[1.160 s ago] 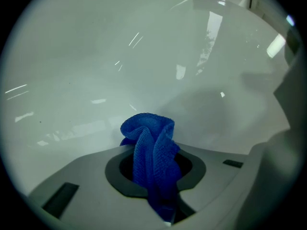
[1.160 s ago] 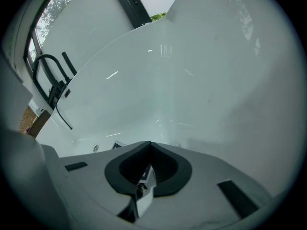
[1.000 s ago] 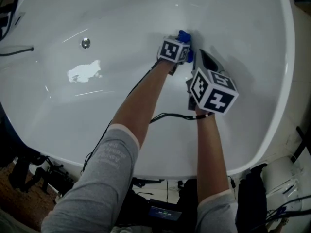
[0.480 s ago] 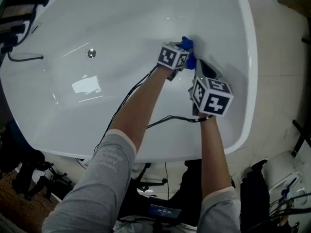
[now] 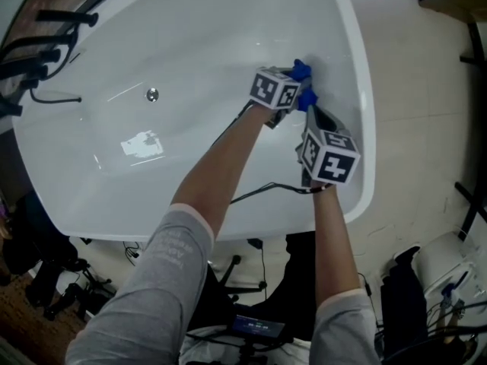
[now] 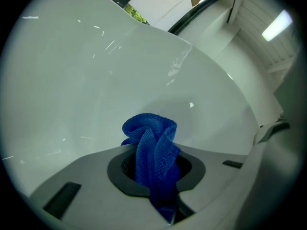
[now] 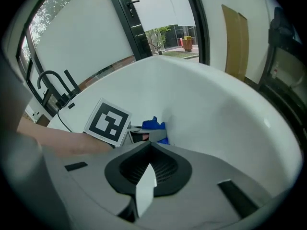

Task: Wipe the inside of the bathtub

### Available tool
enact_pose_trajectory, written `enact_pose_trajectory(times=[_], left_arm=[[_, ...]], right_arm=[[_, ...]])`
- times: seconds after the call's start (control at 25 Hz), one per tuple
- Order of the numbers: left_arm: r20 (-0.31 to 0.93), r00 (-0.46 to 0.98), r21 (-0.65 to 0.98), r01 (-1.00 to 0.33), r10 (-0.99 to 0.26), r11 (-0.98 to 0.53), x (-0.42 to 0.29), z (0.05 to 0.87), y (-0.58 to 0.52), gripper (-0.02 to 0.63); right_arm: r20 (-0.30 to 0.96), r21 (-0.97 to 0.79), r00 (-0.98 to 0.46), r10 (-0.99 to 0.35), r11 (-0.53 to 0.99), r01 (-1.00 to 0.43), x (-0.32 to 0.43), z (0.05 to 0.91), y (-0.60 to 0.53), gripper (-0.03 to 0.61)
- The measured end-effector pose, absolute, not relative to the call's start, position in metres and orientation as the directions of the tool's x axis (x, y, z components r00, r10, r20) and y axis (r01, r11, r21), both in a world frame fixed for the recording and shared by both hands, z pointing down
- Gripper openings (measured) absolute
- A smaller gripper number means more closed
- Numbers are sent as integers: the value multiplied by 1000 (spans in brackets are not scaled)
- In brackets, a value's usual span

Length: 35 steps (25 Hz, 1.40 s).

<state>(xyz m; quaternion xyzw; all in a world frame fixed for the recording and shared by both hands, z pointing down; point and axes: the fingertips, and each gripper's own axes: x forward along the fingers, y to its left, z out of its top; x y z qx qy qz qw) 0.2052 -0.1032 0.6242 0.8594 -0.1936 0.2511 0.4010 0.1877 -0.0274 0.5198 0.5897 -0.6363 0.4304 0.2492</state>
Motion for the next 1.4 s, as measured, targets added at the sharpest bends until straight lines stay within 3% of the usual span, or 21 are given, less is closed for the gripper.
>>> enact_pose_trajectory(times=[0.84,1.16,1.4], left_arm=[[477,871,603,-424,-121,-676,244,509,-98,77],[647,741,495,-587,-180,-641,119,563,-90,78],[747,629,432,-705,-215,-562,16,628,-69,80]], right_arm=[[830,-243,-174,-530,-63,-968,188,455,8,9],[822,-274,-221,-525,-24,-961,147,467,13,9],[830,-254,-273,-486,106,-961,100,512,1,9]])
